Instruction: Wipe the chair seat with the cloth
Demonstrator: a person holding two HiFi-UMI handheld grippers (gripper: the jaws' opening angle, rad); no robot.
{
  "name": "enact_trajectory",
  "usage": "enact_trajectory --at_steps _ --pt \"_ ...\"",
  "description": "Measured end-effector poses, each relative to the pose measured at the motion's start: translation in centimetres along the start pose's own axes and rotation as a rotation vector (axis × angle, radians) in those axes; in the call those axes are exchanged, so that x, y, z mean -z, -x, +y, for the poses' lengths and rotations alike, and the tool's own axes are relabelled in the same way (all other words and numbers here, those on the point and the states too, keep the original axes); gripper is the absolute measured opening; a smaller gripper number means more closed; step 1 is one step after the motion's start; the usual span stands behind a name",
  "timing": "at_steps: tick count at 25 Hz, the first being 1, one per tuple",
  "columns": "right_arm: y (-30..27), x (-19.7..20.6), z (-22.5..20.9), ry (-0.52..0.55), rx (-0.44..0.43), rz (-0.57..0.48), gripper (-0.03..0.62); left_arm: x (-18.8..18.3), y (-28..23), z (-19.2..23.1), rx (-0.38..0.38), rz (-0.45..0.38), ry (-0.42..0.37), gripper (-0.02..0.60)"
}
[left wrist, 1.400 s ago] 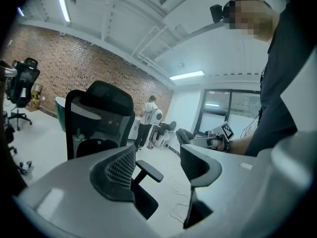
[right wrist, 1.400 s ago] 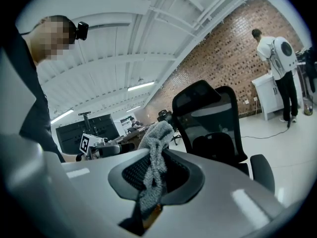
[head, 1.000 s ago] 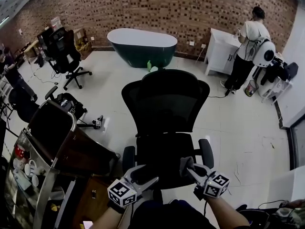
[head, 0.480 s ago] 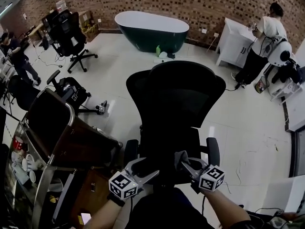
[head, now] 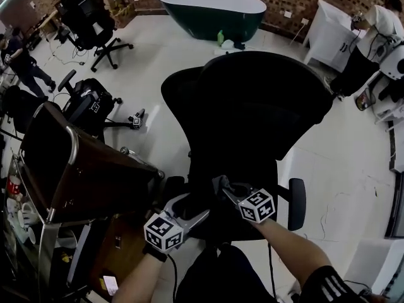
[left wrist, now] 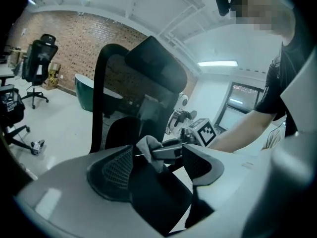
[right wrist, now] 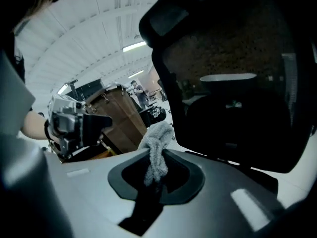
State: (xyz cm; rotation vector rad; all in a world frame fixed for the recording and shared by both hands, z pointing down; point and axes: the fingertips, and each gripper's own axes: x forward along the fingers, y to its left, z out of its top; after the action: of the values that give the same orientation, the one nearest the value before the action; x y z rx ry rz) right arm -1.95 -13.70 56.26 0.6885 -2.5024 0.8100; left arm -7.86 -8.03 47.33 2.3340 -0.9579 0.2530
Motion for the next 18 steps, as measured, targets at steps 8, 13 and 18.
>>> enact_trajectory --at_steps 8,13,18 --pt "-14.4 5.9 -6.5 0.195 0.035 0.216 0.046 3.8 -4.0 5.6 -0.041 -0.025 0.044 0.337" --pt "-21.6 8.4 -9.5 0.305 0.064 0.295 0.046 5.7 -5.5 8.5 -0.072 -0.038 0.077 0.337" --pt "-25.6 9.8 -10.9 0.39 0.079 0.337 0.046 5.6 -5.9 10.2 -0.1 -0.074 0.086 0.337"
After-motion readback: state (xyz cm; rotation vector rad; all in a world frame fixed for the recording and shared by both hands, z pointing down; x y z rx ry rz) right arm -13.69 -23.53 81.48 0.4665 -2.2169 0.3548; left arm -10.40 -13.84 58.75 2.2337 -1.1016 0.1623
